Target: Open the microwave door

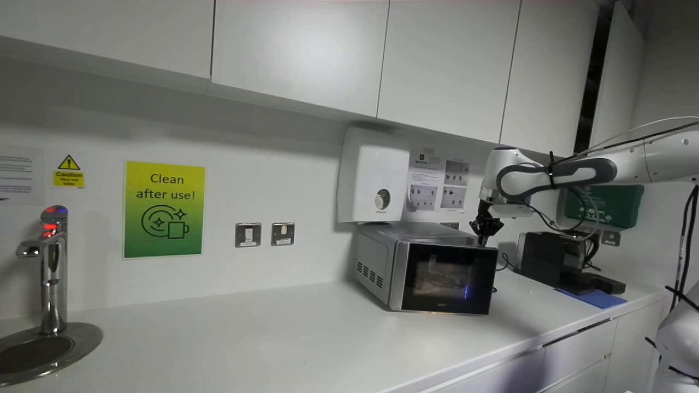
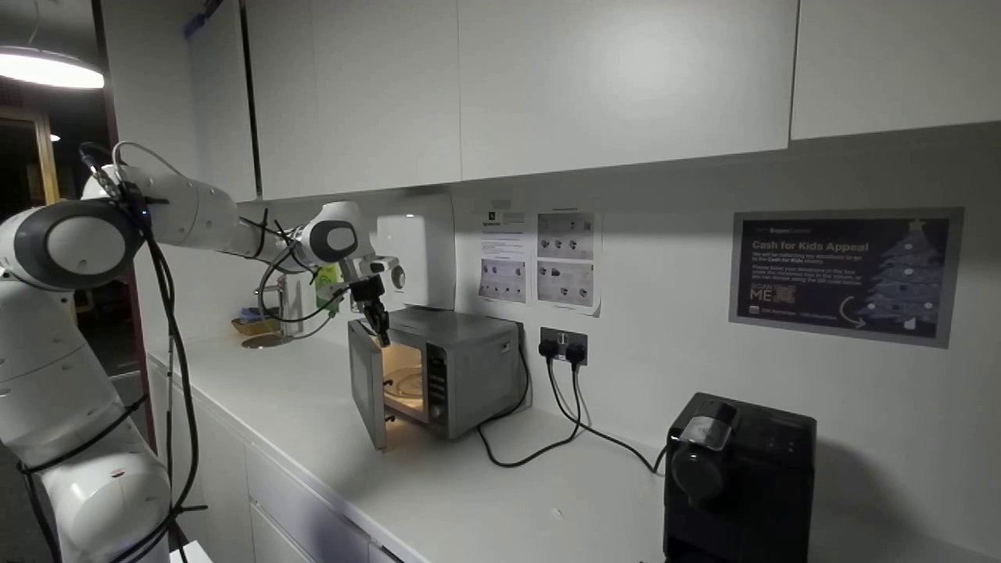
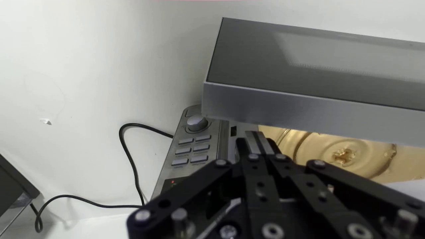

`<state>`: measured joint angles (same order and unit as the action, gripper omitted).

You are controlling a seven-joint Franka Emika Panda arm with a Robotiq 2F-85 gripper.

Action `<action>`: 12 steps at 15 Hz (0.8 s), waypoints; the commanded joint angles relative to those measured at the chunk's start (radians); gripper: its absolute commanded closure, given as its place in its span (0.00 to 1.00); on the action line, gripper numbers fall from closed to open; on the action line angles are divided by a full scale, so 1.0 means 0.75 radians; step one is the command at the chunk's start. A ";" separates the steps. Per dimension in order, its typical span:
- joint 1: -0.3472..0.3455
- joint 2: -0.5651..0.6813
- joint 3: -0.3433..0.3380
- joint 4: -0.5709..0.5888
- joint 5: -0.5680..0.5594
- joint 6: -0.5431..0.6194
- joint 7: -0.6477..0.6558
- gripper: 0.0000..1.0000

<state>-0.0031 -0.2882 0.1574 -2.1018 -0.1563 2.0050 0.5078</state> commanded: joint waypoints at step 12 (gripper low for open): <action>0.022 -0.046 0.005 -0.084 0.040 -0.032 0.022 1.00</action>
<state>0.0026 -0.2918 0.1593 -2.1491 -0.1491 2.0045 0.5087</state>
